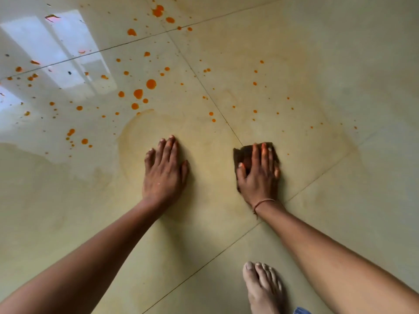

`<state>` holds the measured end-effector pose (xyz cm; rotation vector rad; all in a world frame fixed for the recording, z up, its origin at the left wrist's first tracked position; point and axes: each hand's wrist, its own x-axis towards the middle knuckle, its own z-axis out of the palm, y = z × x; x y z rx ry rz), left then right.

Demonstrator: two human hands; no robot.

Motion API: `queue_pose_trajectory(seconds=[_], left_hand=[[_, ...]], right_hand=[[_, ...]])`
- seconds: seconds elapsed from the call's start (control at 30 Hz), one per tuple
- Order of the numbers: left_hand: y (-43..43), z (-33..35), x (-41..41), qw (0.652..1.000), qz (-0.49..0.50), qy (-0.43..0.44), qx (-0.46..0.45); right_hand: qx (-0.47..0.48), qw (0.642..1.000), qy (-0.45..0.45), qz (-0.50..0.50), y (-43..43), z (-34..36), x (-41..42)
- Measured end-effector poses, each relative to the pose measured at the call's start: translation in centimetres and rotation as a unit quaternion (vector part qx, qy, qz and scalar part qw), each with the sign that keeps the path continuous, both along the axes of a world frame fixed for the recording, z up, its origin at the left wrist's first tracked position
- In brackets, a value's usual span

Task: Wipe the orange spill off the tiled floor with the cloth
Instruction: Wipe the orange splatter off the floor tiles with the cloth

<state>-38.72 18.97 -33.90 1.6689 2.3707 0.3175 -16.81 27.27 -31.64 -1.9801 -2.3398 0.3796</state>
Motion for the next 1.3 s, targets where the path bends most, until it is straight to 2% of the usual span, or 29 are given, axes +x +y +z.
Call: queue_pose_trajectory(seconds=[0.1,0.13,0.2,0.23,0.3,0.33,0.43,0.5,0.57,0.63,0.7,0.73,0.77,0.83,0.9,0.93,1.03,1.17,1.3], left_hand=[[0.0,0.4,0.2,1.000,-0.003,-0.002,0.001],[0.0,0.7,0.3,1.000,-0.002,-0.003,0.000],[-0.1,0.9,0.4,1.000,-0.005,-0.003,-0.005],[-0.1,0.8,0.4,1.000,-0.006,-0.001,-0.003],[-0.1,0.5,0.3,1.000,-0.003,0.003,0.003],[-0.1,0.4,0.3,1.000,-0.003,0.005,0.003],[-0.1,0.4,0.3,1.000,-0.003,0.003,0.003],[-0.1,0.8,0.3,1.000,-0.005,0.000,-0.003],[-0.2,1.0,0.3,1.000,-0.003,-0.004,-0.004],[-0.2,0.7,0.3,1.000,-0.002,-0.001,0.003],[-0.2,0.3,0.2,1.000,-0.002,0.002,0.007],[-0.1,0.1,0.2,1.000,-0.004,-0.001,0.006],[-0.1,0.1,0.2,1.000,-0.004,-0.003,0.007],[-0.1,0.4,0.1,1.000,-0.005,-0.005,0.007],[-0.1,0.7,0.0,1.000,-0.006,-0.007,0.002],[-0.1,0.7,0.0,1.000,-0.006,-0.009,-0.001],[0.0,0.4,0.0,1.000,-0.006,-0.009,-0.003],[-0.1,0.0,0.0,1.000,0.000,-0.004,0.001],[1.1,1.4,-0.9,0.999,0.001,-0.039,0.000]], right_hand=[[-0.001,0.988,-0.011,0.154,-6.7,-0.4,3.5],[-0.013,0.984,-0.014,0.175,-8.4,0.2,5.7],[-0.008,0.991,-0.002,0.131,-6.8,0.3,8.4],[-0.001,0.998,-0.006,0.064,-4.6,0.3,8.2],[0.011,0.998,-0.012,-0.059,0.6,0.2,4.7],[0.010,0.998,-0.012,-0.066,2.0,0.1,2.4],[0.018,0.996,0.018,0.088,-1.5,-1.1,-3.1],[0.008,0.979,0.022,0.204,-6.9,-0.9,-1.6],[-0.008,0.972,0.017,0.234,-7.4,-0.1,2.2],[0.000,0.988,0.003,0.151,-3.4,-0.1,4.3],[0.017,1.000,-0.013,0.021,1.6,-0.1,1.8],[0.016,1.000,-0.016,-0.003,2.8,-0.2,-0.8],[0.014,1.000,-0.011,0.019,2.9,-0.4,-3.5],[0.012,0.990,0.020,0.141,-0.1,-0.8,-6.8],[0.014,0.972,0.020,0.234,-4.1,-0.7,-5.1],[0.003,0.968,0.017,0.249,-5.3,-0.4,-3.1],[0.002,0.974,0.020,0.227,-2.1,-0.4,-1.9],[0.017,0.992,0.006,0.127,4.9,-0.5,-9.8],[0.015,0.985,0.006,0.174,0.1,-0.7,-6.3]])
